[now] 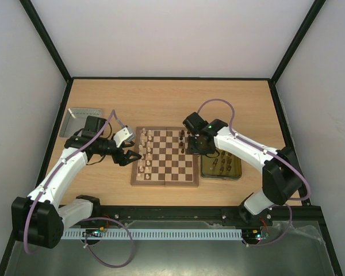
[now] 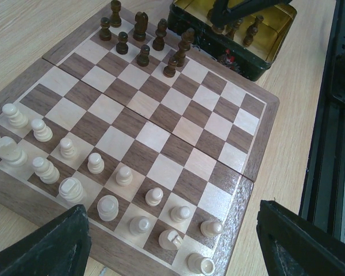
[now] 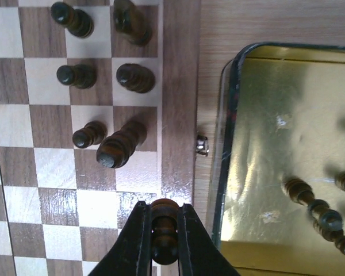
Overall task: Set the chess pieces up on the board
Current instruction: Place the chess piece on the chessboard, then pick up the chess piece from the storage box, then place the chess piece on the chessboard.
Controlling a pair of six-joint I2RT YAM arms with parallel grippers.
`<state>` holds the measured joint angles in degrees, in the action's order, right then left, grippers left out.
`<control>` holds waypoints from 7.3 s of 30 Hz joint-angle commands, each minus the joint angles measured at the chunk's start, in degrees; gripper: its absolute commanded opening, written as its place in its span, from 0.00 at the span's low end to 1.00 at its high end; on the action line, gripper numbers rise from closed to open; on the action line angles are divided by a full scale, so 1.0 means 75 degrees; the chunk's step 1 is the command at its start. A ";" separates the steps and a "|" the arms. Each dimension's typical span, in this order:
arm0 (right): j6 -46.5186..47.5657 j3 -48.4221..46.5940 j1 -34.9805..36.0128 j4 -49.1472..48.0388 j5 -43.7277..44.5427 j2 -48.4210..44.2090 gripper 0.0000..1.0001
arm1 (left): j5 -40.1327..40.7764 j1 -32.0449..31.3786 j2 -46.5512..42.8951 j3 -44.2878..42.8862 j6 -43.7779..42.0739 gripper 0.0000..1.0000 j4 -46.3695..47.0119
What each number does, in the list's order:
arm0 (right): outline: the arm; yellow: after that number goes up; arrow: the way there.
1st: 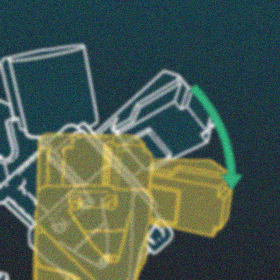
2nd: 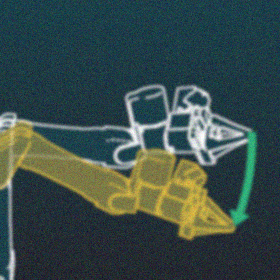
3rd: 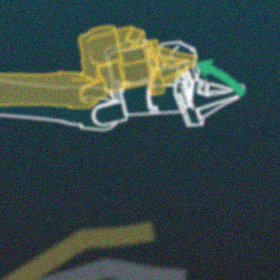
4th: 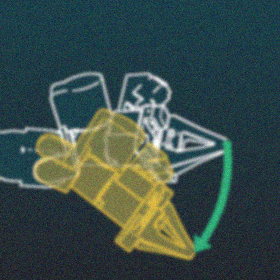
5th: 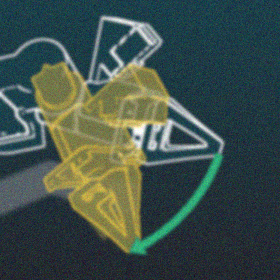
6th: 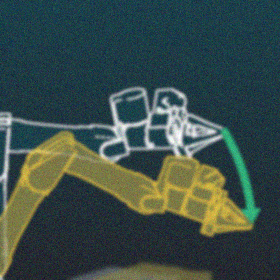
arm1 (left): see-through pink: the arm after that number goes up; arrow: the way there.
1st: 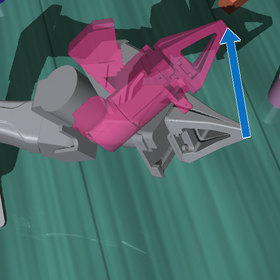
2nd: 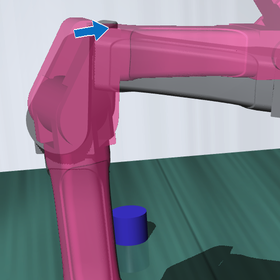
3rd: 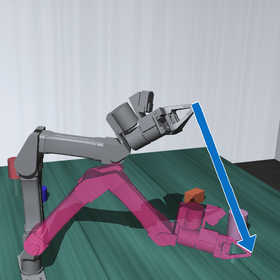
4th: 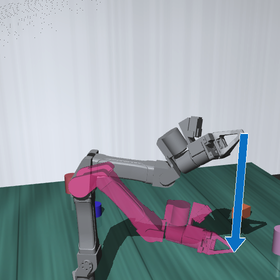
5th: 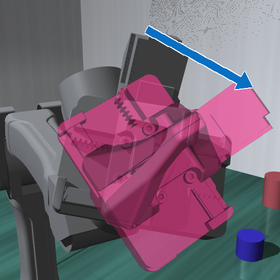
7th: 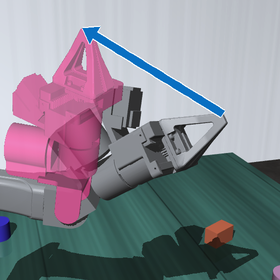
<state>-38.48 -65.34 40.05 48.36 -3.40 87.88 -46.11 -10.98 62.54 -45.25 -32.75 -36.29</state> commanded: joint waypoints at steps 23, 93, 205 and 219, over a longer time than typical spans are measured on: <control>-0.0436 -0.0892 0.0948 -0.0341 -0.0352 0.1473 0.02 | -0.0024 -0.0047 -0.0125 0.0116 0.0021 0.79 0.0107; -0.0319 -0.0988 0.0958 -0.0551 -0.0238 0.2061 0.15 | 0.0032 -0.0128 -0.0154 0.0135 0.0034 0.80 0.0128; -0.0530 0.0409 -0.0079 0.0402 0.0864 -0.1030 0.02 | 0.0143 -0.0170 -0.0093 0.0164 0.0101 0.80 0.0224; -0.0623 0.0621 0.0264 -0.0257 0.0400 -0.0473 0.02 | 0.0200 -0.0211 -0.0077 0.0173 0.0145 0.80 0.0258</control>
<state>-42.52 -61.21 41.41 48.14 0.08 83.13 -44.47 -12.25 62.13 -44.91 -31.75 -34.98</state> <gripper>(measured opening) 0.054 0.797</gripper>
